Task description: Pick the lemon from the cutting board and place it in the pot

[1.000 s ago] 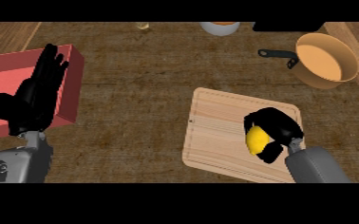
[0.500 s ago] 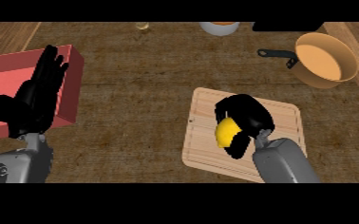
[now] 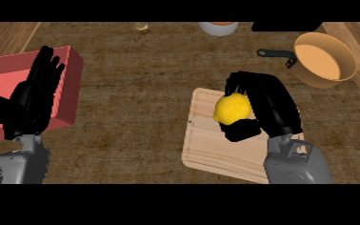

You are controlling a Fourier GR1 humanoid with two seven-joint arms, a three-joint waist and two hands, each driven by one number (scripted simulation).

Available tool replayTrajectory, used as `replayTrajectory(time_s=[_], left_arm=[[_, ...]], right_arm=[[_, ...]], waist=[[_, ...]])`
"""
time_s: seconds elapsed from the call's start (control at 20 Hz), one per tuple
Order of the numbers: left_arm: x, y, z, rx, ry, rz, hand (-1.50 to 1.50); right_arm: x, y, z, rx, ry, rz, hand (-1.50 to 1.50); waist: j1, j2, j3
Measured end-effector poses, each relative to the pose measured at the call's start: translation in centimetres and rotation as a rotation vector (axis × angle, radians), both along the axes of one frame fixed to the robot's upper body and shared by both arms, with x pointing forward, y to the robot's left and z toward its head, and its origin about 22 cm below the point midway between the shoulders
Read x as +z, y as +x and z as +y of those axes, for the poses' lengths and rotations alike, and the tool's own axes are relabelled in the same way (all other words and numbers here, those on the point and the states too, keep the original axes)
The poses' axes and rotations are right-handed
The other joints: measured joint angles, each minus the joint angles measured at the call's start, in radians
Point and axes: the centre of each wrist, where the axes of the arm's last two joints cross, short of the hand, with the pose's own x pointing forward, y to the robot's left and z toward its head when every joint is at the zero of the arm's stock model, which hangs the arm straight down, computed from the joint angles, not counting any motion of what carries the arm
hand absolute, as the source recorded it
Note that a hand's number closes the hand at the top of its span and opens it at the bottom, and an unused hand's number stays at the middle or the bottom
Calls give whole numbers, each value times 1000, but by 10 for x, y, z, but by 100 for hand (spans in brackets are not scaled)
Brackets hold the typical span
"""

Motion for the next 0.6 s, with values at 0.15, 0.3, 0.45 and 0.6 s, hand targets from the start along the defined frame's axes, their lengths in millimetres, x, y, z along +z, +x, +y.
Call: replayTrajectory(time_s=[0.15,0.3,0.45,0.6], left_arm=[[2,-2,3,-1,0,1,0],[-1,-3,1,1,3,-2,0],[1,3,-4,2,1,-8,0],[1,2,-6,-3,1,-7,0]], right_arm=[[26,-4,-10,-107,38,-149,150],[48,-4,-28,-201,77,-247,150],[64,0,-40,-275,97,-308,150],[80,3,-64,-335,112,-335,150]], waist=[[1,0,0],[1,2,0],[4,4,0],[6,4,0]])
